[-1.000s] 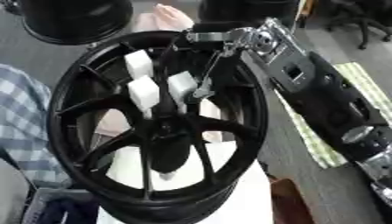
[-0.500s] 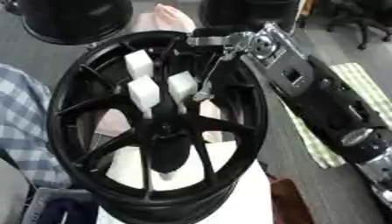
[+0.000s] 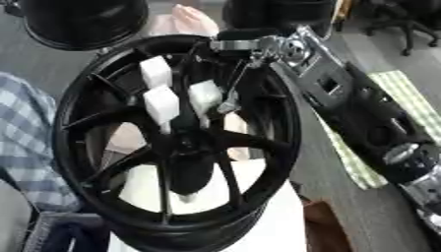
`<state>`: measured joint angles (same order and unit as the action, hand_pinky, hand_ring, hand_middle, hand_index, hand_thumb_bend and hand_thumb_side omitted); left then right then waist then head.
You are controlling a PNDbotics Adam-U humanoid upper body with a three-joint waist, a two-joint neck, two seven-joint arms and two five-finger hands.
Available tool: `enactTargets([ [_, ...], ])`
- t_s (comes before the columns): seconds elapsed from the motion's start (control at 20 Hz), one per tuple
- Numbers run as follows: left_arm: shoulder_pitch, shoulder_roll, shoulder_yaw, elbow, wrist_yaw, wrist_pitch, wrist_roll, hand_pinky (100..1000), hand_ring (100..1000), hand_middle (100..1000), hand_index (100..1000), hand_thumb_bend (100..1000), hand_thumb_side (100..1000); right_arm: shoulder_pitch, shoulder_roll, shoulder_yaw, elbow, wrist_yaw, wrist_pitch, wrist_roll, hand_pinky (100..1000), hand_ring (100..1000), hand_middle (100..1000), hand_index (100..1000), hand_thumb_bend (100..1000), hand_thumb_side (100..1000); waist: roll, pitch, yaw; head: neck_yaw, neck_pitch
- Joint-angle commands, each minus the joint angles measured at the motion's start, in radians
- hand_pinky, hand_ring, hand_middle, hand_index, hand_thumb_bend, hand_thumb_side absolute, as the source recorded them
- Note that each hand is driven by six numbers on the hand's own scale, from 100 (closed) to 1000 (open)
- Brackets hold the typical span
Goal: Pull the pin out of the wheel hub.
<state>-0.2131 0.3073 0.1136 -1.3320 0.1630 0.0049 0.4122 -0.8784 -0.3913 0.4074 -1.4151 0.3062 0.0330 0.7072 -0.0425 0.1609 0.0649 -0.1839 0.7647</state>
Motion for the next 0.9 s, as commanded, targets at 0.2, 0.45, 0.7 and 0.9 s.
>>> enactTargets([
  [0.2, -0.015, 0.013, -0.001, -0.007, -0.002, 0.000, 0.006, 621, 612, 527, 721, 451, 578, -0.017, -0.013, -0.015, -0.023, -0.030, 0.027, -0.025, 564, 564, 287, 507, 352, 100, 0.003, -0.017, 0.001, -0.003, 0.005],
  [0.45, -0.015, 0.013, -0.001, -0.005, -0.002, 0.000, 0.008, 621, 612, 527, 721, 452, 578, -0.030, -0.022, -0.026, -0.041, -0.042, 0.039, -0.036, 550, 540, 252, 475, 348, 100, 0.002, -0.020, 0.001, -0.007, 0.005],
  [0.7, -0.014, 0.013, -0.001, -0.002, -0.003, 0.000, 0.009, 621, 612, 527, 721, 452, 578, -0.048, -0.036, -0.037, -0.064, -0.052, 0.054, -0.037, 546, 528, 240, 465, 365, 100, 0.000, -0.024, 0.000, -0.010, 0.005],
  [0.9, -0.013, 0.012, -0.001, -0.001, -0.003, 0.000, 0.010, 621, 612, 526, 720, 453, 578, -0.070, -0.049, -0.048, -0.079, -0.063, 0.063, -0.036, 542, 523, 237, 463, 379, 100, 0.000, -0.026, 0.000, -0.013, 0.005],
])
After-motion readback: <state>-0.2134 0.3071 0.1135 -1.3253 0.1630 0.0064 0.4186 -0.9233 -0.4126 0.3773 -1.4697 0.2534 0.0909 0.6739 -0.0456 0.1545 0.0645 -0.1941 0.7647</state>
